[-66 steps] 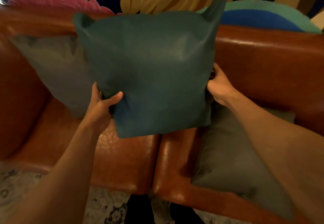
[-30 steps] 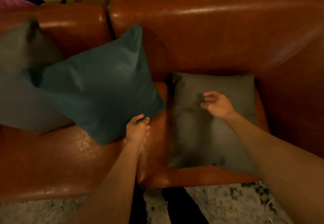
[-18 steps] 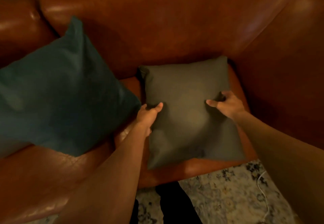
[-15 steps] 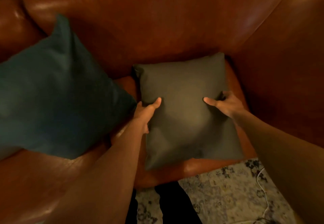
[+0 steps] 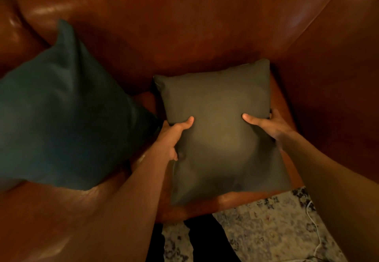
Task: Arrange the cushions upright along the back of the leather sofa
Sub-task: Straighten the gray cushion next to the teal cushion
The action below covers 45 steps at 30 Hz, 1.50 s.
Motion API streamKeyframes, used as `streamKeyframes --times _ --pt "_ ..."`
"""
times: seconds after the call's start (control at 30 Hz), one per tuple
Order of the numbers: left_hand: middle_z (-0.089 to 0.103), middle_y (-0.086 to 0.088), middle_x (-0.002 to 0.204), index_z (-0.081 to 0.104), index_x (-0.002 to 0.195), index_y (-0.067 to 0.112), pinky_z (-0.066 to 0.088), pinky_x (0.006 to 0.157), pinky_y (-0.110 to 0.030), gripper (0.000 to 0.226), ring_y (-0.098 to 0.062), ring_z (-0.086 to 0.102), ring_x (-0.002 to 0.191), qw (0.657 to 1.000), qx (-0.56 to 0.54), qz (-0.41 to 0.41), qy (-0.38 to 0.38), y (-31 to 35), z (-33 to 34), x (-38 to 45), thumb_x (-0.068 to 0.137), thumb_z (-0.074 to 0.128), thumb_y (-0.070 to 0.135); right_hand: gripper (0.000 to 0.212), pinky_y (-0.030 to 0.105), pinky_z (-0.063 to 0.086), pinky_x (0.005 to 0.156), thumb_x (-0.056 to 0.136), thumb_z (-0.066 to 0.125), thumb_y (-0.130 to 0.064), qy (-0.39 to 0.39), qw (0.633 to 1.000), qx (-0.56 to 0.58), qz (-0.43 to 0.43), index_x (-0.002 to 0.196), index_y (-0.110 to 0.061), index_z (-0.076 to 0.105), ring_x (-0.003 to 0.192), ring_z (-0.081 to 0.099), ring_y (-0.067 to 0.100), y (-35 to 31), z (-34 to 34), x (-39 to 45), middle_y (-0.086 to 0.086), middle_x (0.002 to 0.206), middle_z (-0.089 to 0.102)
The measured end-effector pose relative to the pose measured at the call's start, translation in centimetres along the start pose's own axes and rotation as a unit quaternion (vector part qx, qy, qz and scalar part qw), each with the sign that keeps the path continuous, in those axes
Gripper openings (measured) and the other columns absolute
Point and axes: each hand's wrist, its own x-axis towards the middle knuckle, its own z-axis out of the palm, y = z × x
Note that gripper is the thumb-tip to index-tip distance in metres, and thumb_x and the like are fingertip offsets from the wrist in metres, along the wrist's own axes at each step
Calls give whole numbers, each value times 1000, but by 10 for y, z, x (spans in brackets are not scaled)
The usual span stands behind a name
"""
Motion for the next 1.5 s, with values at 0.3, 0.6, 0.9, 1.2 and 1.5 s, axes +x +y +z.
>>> streamKeyframes --times 0.3,0.6,0.9,1.2,1.5 --pt "67 5 133 47 141 31 58 100 -50 106 -19 69 118 970 -80 229 26 22 -24 -35 49 96 50 101 33 49 100 62 92 -42 57 989 -6 -137 145 -22 39 118 59 11 -33 20 -15 -7 136 57" --pt "58 10 139 37 147 25 53 108 -31 96 -4 60 127 919 -86 379 70 39 -60 -38 65 83 45 122 42 47 109 49 89 -69 50 962 -50 -263 148 -30 28 130 54 9 -90 51 2 -8 144 52" --pt "46 4 155 25 160 25 51 106 -27 100 -12 51 136 935 0 344 86 37 -69 -21 81 86 26 119 42 44 112 53 91 -52 32 968 -103 -228 151 -24 29 133 52 15 -79 60 12 -1 147 50" --pt "64 -11 138 57 139 10 54 105 -38 53 -22 65 119 942 28 311 124 30 -110 -38 90 76 17 60 34 54 95 73 87 -28 174 949 -72 -251 123 -12 58 101 67 17 -61 87 -16 5 114 68" --pt "74 0 78 70 86 19 52 71 -15 22 0 70 64 935 57 328 125 12 -196 -63 90 65 -3 18 29 53 79 75 79 -16 64 962 -22 -263 77 -28 67 71 66 5 -55 197 -75 -5 75 70"
